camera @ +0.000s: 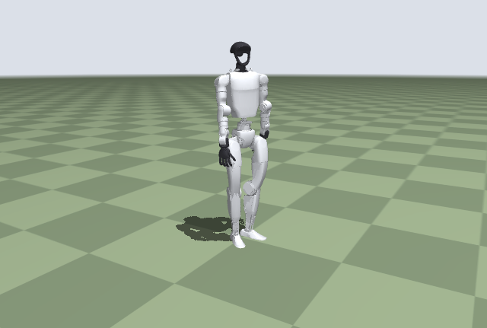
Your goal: In place motions
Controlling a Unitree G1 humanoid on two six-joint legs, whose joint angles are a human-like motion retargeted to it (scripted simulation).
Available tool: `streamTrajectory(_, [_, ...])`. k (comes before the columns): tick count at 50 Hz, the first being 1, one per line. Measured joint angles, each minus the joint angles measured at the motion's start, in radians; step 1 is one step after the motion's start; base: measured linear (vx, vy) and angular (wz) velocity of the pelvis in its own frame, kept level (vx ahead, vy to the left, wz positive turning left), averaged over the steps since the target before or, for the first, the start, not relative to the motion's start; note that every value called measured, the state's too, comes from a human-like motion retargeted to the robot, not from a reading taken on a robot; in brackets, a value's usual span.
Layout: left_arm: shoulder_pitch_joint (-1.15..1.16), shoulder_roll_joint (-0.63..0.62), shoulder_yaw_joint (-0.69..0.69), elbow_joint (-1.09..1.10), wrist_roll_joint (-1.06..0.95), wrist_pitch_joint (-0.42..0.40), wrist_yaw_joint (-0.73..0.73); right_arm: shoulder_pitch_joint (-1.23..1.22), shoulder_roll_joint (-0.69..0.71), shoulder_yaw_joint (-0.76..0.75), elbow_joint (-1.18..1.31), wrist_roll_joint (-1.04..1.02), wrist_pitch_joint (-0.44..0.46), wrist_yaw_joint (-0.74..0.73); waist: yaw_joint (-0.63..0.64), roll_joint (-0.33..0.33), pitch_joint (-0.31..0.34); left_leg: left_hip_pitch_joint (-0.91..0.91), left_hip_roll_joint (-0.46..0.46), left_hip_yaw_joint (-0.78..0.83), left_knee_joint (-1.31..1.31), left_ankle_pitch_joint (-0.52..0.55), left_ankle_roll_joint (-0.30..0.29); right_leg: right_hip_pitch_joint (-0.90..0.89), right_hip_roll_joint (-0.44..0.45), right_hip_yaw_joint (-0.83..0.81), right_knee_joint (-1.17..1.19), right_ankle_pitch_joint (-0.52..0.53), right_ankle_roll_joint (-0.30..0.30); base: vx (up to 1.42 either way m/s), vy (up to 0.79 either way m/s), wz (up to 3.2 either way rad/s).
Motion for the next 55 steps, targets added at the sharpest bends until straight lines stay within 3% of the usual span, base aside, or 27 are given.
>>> streamTrajectory(7, [0.262, 0.006, 0.108, 0.052, -0.022, 0.036, 0.010, -0.104, 0.082, 0.074, -0.227, 0.042, -0.051, 0.104, -0.016, 0.011, 0.010, 0.005, 0.010, 0.020, -0.005, -0.002, -0.006, -0.012, 0.008, 0.025, 0.006, 0.001, 0.001, -0.01, 0.00, -0.02])
streamTrajectory(13, [0.299, -0.009, 0.118, 0.052, -0.011, 0.043, 0.028, -0.097, 0.107, 0.092, -0.328, 0.077, -0.075, 0.166, -0.021, 0.007, 0.012, 0.006, 0.011, 0.019, -0.005, -0.001, -0.008, -0.009, 0.008, 0.023, 0.004, 0.002, 0.000, 0.00, 0.00, 0.00])
streamTrajectory(19, [0.152, -0.033, 0.034, 0.007, -0.112, -0.077, 0.192, -0.036, 0.065, 0.060, -0.277, -0.027, -0.086, 0.152, -0.026, -0.003, 0.006, 0.001, 0.007, 0.007, -0.003, 0.001, -0.005, -0.005, 0.006, 0.008, 0.001, 0.001, -0.002, 0.00, 0.00, 0.00])
streamTrajectory(23, [0.002, -0.039, -0.043, -0.045, -0.150, -0.143, 0.275, 0.019, 0.023, -0.006, -0.139, -0.096, -0.043, 0.082, -0.027, -0.008, -0.001, -0.002, 0.007, 0.001, -0.001, 0.001, -0.004, -0.002, 0.006, -0.001, -0.002, 0.001, -0.003, 0.00, 0.00, 0.00])
streamTrajectory(26, [-0.128, -0.033, -0.094, -0.073, -0.151, -0.130, 0.221, 0.062, -0.014, -0.075, -0.011, -0.106, 0.019, 0.038, -0.023, -0.014, -0.007, -0.006, 0.007, -0.002, 0.003, 0.001, -0.003, 0.000, 0.005, -0.009, -0.005, 0.002, -0.003, 0.00, 0.00, 0.00])
streamTrajectory(30, [-0.295, -0.034, -0.133, -0.117, -0.135, -0.054, 0.055, 0.143, -0.070, -0.164, 0.112, -0.054, 0.092, 0.005, -0.014, -0.020, -0.014, -0.015, 0.009, -0.002, 0.007, 0.002, -0.002, -0.002, 0.002, -0.023, -0.006, 0.002, -0.003, 0.00, 0.00, 0.00])
streamTrajectory(35, [-0.434, -0.065, -0.151, -0.197, -0.123, -0.036, -0.072, 0.259, -0.123, -0.229, 0.168, 0.053, 0.110, -0.058, -0.006, -0.028, -0.010, -0.019, 0.007, -0.008, 0.011, 0.004, -0.001, 0.002, -0.004, -0.037, -0.008, 0.002, -0.004, 0.00, 0.00, 0.00])
streamTrajectory(45, [-0.390, -0.085, -0.226, -0.357, -0.079, -0.123, -0.057, 0.296, -0.123, -0.224, 0.168, 0.066, 0.161, -0.094, 0.008, -0.021, -0.011, -0.020, 0.002, -0.023, 0.012, 0.006, -0.001, 0.011, -0.006, -0.054, -0.010, -0.004, -0.005, 0.00, 0.00, 0.00])
streamTrajectory(51, [-0.225, -0.047, -0.174, -0.241, -0.016, -0.144, -0.004, 0.164, -0.064, -0.136, 0.116, 0.010, 0.116, -0.047, 0.017, -0.017, -0.013, -0.009, -0.003, -0.023, 0.007, 0.003, -0.002, 0.010, -0.004, -0.035, -0.007, -0.006, -0.007, 0.00, 0.02, -0.04])
streamTrajectory(55, [-0.093, -0.013, -0.078, -0.067, -0.017, -0.111, 0.059, 0.063, -0.017, -0.039, 0.020, -0.043, 0.080, -0.022, 0.018, -0.015, -0.009, 0.008, -0.002, -0.010, 0.001, -0.002, -0.004, 0.007, 0.000, -0.009, -0.001, -0.007, -0.008, -0.01, 0.04, -0.22])
